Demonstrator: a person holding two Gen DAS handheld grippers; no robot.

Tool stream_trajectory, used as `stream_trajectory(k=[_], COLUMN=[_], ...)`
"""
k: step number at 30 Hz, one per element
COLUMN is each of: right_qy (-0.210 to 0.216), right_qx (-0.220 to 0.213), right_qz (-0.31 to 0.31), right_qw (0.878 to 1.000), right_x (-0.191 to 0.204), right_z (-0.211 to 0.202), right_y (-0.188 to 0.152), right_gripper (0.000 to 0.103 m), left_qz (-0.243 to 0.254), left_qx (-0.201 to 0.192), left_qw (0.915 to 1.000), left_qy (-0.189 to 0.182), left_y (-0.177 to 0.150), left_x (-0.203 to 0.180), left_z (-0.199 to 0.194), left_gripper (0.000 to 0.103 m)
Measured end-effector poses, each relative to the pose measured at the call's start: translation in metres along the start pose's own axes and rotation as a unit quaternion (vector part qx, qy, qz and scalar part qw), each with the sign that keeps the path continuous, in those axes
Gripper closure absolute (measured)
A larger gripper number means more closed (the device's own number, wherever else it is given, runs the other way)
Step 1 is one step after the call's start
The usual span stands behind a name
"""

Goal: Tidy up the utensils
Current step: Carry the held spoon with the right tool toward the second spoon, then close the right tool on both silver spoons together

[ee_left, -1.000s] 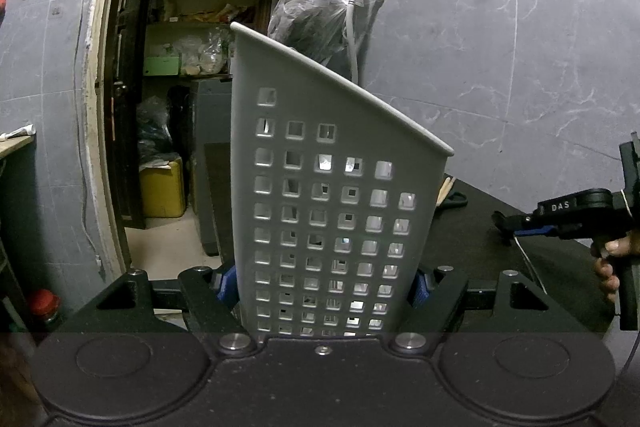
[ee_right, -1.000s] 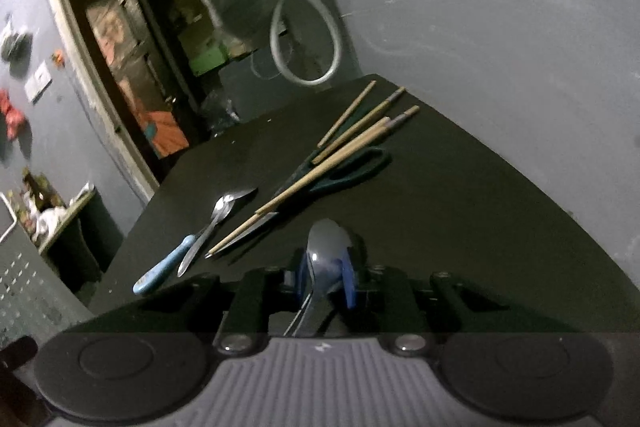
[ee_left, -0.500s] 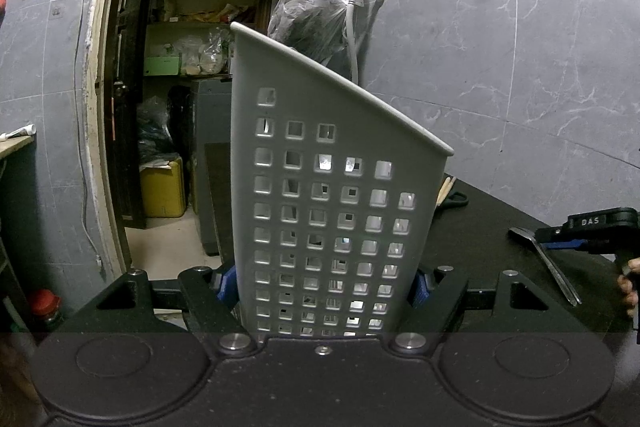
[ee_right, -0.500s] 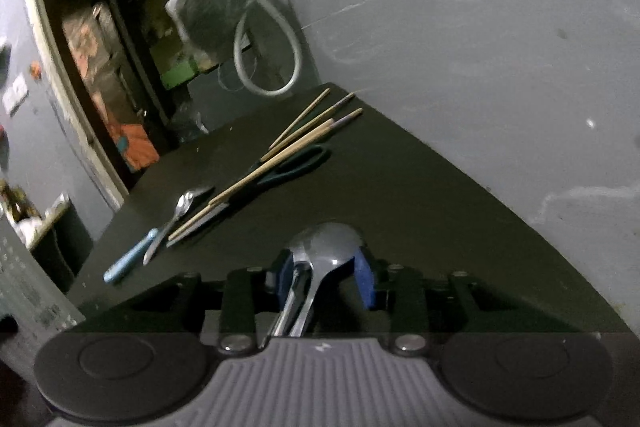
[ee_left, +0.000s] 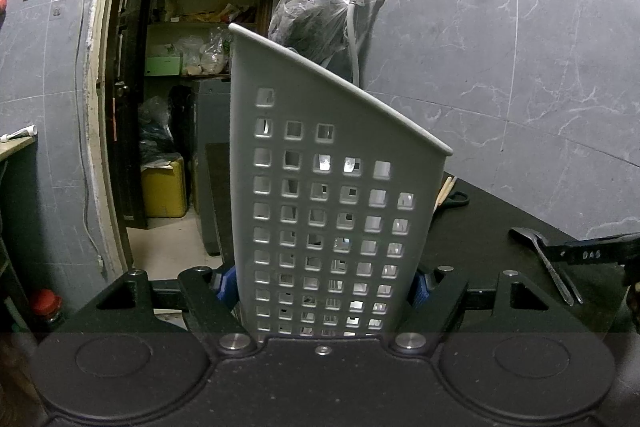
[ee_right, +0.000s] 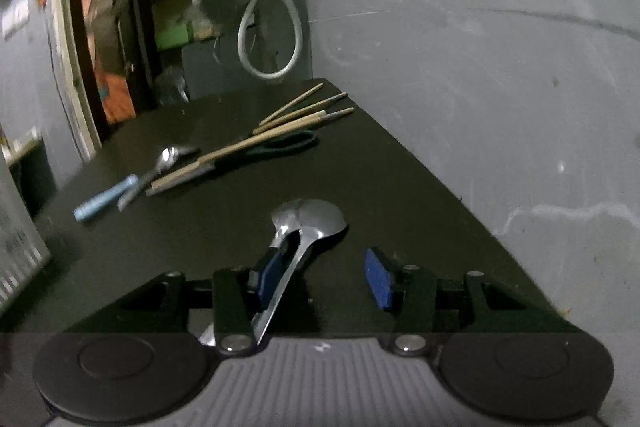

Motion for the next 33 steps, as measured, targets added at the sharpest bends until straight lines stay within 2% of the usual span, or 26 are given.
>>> stream_trajectory(k=[3, 8, 11, 12, 14, 15, 17, 20, 27, 30, 33], right_qy=[-0.038, -0.037, -0.02, -0.023, -0.024, -0.021, -0.023, -0.022, -0.055, -0.1, -0.142], right_qx=[-0.001, 0.008, 0.013, 0.013, 0.009, 0.008, 0.007, 0.007, 0.01, 0.009, 0.007], right_qz=[-0.031, -0.027, -0.003, -0.003, -0.006, -0.007, -0.01, -0.012, -0.061, -0.128, -0.214], right_qw=[0.999, 0.999, 1.0, 1.0, 1.0, 1.0, 1.0, 1.0, 0.997, 0.987, 0.966], right_x=[0.007, 0.008, 0.003, 0.002, 0.0, -0.001, 0.0, 0.0, 0.01, 0.023, 0.046], right_z=[0.001, 0.005, 0.009, 0.01, 0.014, 0.016, 0.018, 0.019, 0.018, 0.019, 0.02], right_y=[0.001, 0.005, 0.009, 0.01, 0.013, 0.014, 0.015, 0.017, 0.017, 0.015, 0.006], right_gripper=[0.051, 0.053, 0.054, 0.057, 0.076, 0.078, 0.092, 0.097, 0.098, 0.098, 0.098], left_qz=[0.0, 0.0, 0.0, 0.0, 0.0, 0.0, 0.0, 0.0, 0.0, 0.001, 0.0], left_qx=[0.0, 0.0, 0.0, 0.0, 0.0, 0.0, 0.0, 0.0, 0.0, 0.0, 0.0], left_qw=[1.0, 1.0, 1.0, 1.0, 1.0, 1.0, 1.0, 1.0, 1.0, 1.0, 1.0], left_qy=[0.0, 0.0, 0.0, 0.0, 0.0, 0.0, 0.0, 0.0, 0.001, 0.001, 0.001], left_y=[0.0, 0.0, 0.0, 0.0, 0.0, 0.0, 0.0, 0.0, 0.0, 0.0, 0.0], left_x=[0.0, -0.001, 0.0, 0.0, 0.0, 0.0, 0.0, -0.001, 0.0, -0.001, 0.0], left_z=[0.0, 0.0, 0.0, 0.0, 0.0, 0.0, 0.0, 0.0, 0.0, 0.0, 0.0], left_gripper=[0.026, 0.026, 0.026, 0.026, 0.026, 0.026, 0.026, 0.026, 0.026, 0.026, 0.026])
Point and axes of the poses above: each gripper's, at about its wrist camera, not at the fingertips, and z roughly the way its jaws point, x to its left, y to its top, the point moved 8 cm from there along z, roughly the way its jaws point, and after that the axes turned 12 degrees about x, right-handed, at the moved point
